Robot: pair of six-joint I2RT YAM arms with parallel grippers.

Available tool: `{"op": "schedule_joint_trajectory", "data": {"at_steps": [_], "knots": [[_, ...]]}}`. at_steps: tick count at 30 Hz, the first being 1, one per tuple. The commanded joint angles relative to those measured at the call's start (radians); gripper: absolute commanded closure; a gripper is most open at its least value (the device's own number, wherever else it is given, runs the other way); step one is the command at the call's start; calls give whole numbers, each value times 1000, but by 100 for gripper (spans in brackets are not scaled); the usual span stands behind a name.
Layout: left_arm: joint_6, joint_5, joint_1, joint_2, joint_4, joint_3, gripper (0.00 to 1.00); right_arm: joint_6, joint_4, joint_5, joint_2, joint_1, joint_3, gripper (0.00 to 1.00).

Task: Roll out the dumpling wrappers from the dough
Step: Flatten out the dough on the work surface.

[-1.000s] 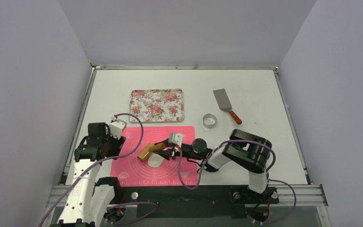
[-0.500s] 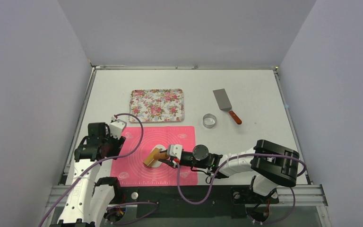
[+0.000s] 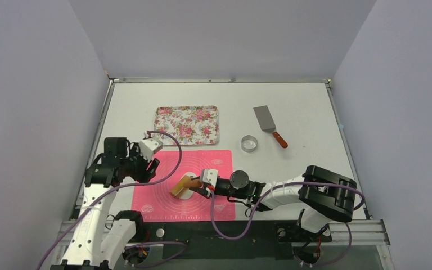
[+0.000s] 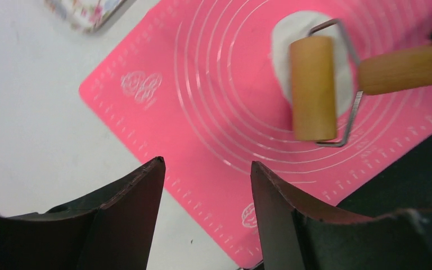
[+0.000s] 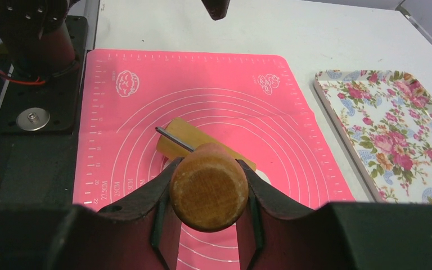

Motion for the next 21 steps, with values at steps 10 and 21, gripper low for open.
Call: {"op": "schedule_joint_trajectory", "data": {"at_steps": [10, 21], "knots": [[487, 752, -98, 137, 97, -37, 44, 86, -12, 18, -1, -34, -3, 100], [432, 675, -266, 184, 281, -145, 44, 72, -37, 40, 15, -33, 23, 100]]}}
